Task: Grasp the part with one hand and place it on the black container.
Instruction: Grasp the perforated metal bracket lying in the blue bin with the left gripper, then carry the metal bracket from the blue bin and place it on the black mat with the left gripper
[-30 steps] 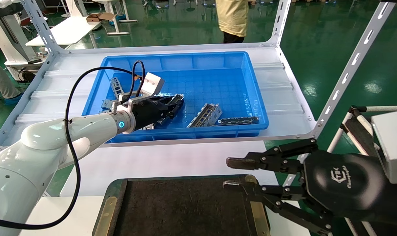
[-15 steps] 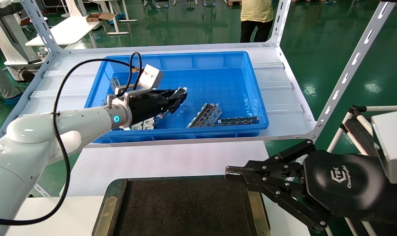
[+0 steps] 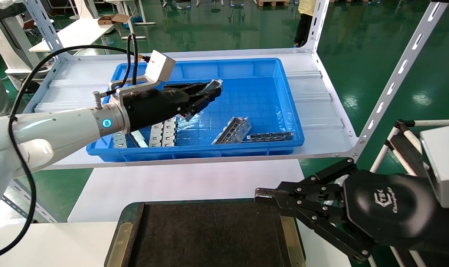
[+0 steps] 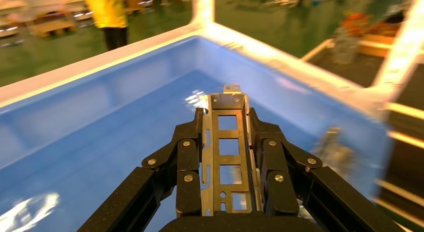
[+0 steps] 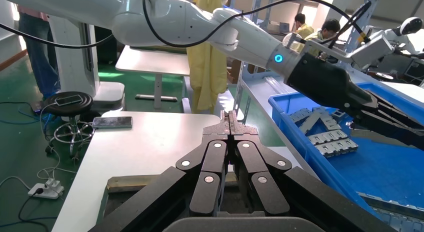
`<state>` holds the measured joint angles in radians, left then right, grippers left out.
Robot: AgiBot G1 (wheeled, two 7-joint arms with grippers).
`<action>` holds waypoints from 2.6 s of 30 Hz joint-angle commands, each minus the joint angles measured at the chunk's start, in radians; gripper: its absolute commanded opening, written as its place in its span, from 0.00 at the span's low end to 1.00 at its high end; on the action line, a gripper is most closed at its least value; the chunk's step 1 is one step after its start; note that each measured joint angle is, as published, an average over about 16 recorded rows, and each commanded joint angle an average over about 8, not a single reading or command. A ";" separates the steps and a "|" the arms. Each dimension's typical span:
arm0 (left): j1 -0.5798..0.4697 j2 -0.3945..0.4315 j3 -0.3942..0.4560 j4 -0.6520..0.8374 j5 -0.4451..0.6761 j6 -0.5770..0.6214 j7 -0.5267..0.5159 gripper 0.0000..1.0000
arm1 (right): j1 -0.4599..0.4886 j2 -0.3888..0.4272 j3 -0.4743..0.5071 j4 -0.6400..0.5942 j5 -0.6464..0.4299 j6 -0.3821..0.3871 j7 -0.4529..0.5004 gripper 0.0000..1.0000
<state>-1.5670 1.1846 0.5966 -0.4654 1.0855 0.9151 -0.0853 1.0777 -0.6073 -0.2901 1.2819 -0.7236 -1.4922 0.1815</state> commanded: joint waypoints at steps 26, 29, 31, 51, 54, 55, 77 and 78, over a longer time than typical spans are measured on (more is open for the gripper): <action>0.482 -0.271 0.047 -0.862 -0.035 -0.115 -0.393 0.00 | 0.000 0.001 -0.002 0.000 0.001 0.001 -0.001 0.00; 0.544 -0.263 0.066 -0.875 -0.010 -0.180 -0.407 0.00 | 0.000 0.001 -0.002 0.000 0.001 0.001 -0.001 0.00; 0.585 -0.252 0.078 -0.874 0.012 -0.233 -0.412 0.00 | 0.000 0.001 -0.002 0.000 0.001 0.001 -0.001 0.00; 0.692 -0.012 0.249 -0.623 0.245 -0.707 -0.609 0.00 | 0.001 0.001 -0.003 0.000 0.002 0.001 -0.002 0.00; 0.679 0.038 0.267 -0.559 0.261 -0.759 -0.637 0.00 | 0.001 0.001 -0.003 0.000 0.002 0.001 -0.002 0.00; 0.674 0.055 0.273 -0.536 0.265 -0.777 -0.644 0.00 | 0.001 0.001 -0.003 0.000 0.002 0.001 -0.002 0.00; 0.571 0.187 0.537 -0.296 0.100 -1.064 -0.786 0.00 | 0.001 0.002 -0.005 0.000 0.003 0.002 -0.002 0.00; 0.566 0.188 0.555 -0.292 0.083 -1.073 -0.791 0.00 | 0.001 0.002 -0.005 0.000 0.003 0.002 -0.002 0.00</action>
<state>-0.9998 1.3717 1.1503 -0.7575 1.1663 -0.1556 -0.8715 1.0787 -0.6054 -0.2949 1.2819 -0.7203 -1.4901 0.1791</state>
